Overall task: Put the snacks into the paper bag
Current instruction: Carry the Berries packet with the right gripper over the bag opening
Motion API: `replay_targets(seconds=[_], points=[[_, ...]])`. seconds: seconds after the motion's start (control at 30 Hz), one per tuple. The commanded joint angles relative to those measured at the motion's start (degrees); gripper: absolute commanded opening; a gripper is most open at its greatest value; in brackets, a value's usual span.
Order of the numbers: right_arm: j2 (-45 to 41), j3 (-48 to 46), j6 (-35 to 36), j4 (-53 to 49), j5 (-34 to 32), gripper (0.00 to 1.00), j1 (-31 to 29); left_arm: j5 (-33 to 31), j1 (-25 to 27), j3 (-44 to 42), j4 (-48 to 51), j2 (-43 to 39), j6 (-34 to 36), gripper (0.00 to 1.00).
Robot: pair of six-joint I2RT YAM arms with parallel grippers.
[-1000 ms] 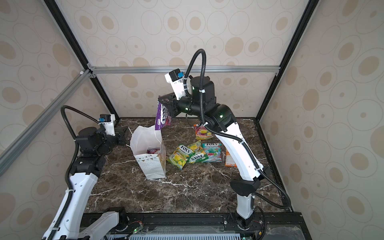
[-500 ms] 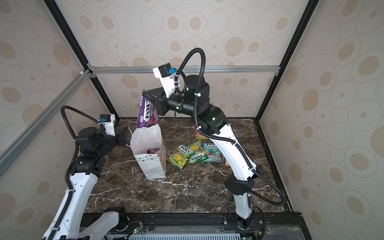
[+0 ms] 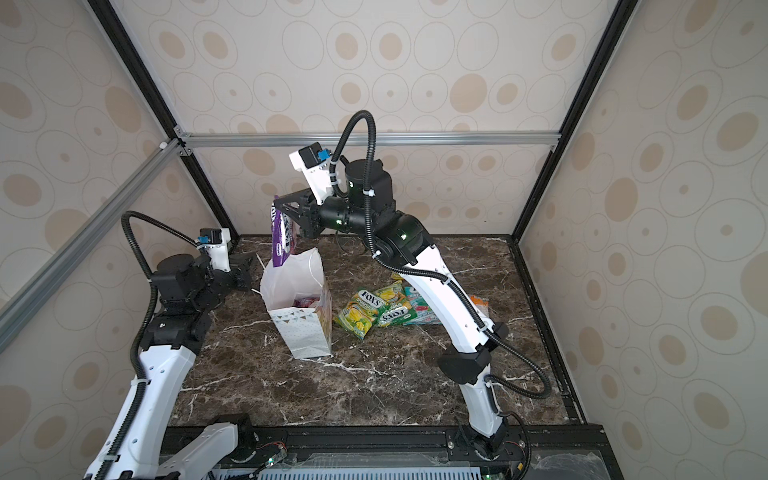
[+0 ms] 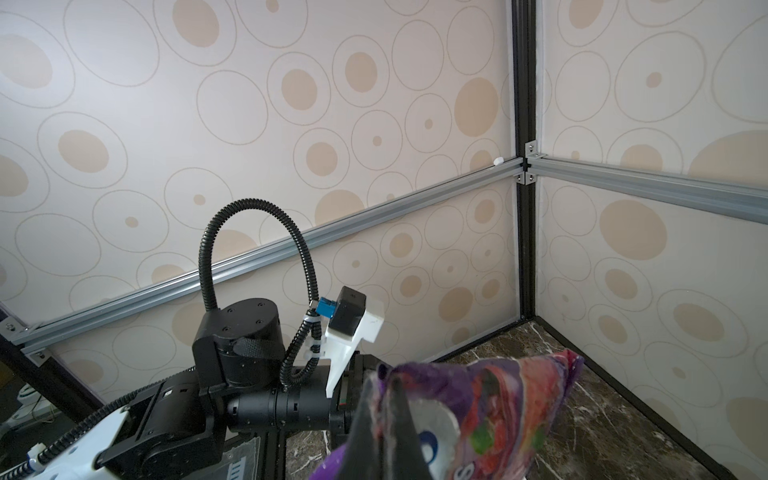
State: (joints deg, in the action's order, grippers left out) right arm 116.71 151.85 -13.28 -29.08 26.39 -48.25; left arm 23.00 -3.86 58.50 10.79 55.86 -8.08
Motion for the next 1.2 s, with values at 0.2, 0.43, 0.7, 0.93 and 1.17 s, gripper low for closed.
replay_targets(seconds=[0.2, 0.43, 0.7, 0.93, 1.17], points=[[0.38, -1.83, -0.08, -0.66, 0.15, 0.00, -0.79, -0.14, -0.44, 0.48, -1.72, -0.92, 0.26, 0.00], [2.41, -2.06, -0.82, -4.70, 1.12, 0.00, -0.78, -0.46, -0.41, 0.65, -1.34, -0.78, 0.58, 0.00], [2.75, -3.93, 0.24, -9.43, -1.45, 0.00, -0.77, -0.63, -0.43, 0.57, -1.30, -0.92, 0.69, 0.00], [2.02, -5.49, 1.59, -13.50, -6.31, 0.00, -0.85, -0.98, -0.38, 0.65, -1.29, -0.79, 0.69, 0.00], [1.19, -9.38, 4.45, -13.65, -13.65, 0.00, -1.85, -1.18, -0.42, 0.65, -1.20, -0.70, 0.87, 0.00]])
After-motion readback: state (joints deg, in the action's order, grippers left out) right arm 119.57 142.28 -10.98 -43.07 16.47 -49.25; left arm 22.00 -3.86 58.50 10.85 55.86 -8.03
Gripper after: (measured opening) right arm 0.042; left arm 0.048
